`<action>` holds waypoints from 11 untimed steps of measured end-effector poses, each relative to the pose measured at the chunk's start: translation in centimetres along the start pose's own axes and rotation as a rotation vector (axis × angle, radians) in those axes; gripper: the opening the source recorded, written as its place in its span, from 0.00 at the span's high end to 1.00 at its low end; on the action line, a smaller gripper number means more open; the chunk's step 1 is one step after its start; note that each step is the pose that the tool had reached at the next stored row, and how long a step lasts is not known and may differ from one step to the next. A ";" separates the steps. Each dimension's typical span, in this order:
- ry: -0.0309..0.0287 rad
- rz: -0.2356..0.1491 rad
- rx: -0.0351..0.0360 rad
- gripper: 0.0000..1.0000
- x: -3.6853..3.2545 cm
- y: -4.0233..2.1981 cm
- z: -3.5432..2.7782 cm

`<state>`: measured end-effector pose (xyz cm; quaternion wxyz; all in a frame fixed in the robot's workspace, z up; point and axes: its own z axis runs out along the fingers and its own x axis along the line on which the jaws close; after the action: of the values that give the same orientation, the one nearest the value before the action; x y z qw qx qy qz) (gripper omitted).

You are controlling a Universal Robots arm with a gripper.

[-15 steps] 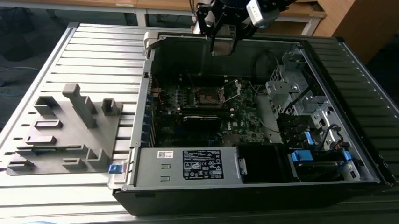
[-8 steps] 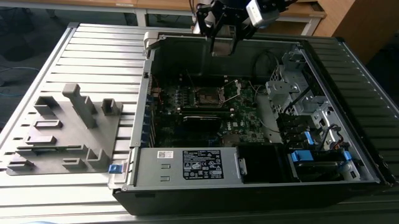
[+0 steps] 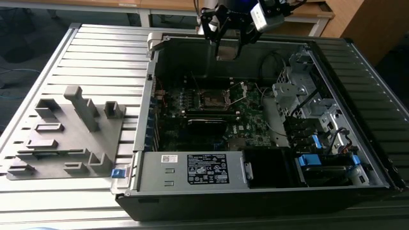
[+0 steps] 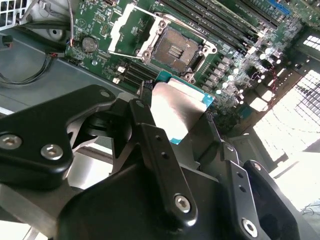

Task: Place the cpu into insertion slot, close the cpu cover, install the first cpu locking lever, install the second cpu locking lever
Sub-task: 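Place the cpu into insertion slot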

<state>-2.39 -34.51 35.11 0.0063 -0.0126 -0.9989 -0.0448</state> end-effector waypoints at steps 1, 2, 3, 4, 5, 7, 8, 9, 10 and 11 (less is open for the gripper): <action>0.0000 0.000 0.0002 0.46 0.00 0.00 0.00; 0.0000 0.000 0.0002 0.46 0.00 0.00 0.00; -0.0003 0.000 -0.0003 0.46 0.02 -0.01 0.07; -0.0009 0.000 -0.0004 0.46 0.04 -0.02 0.20; -0.0018 0.000 -0.0003 0.46 0.06 -0.04 0.36; -0.0032 0.000 -0.0001 0.46 0.09 -0.07 0.69; -0.0043 0.000 -0.0002 0.46 0.12 -0.08 0.86; -0.0054 0.000 -0.0003 0.46 0.16 -0.10 1.03; -0.0061 -0.001 -0.0003 0.46 0.17 -0.11 1.21; -0.0069 -0.001 -0.0004 0.46 0.20 -0.13 1.39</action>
<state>-2.60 -34.51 33.72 0.0028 -0.0126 -0.9989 -0.0450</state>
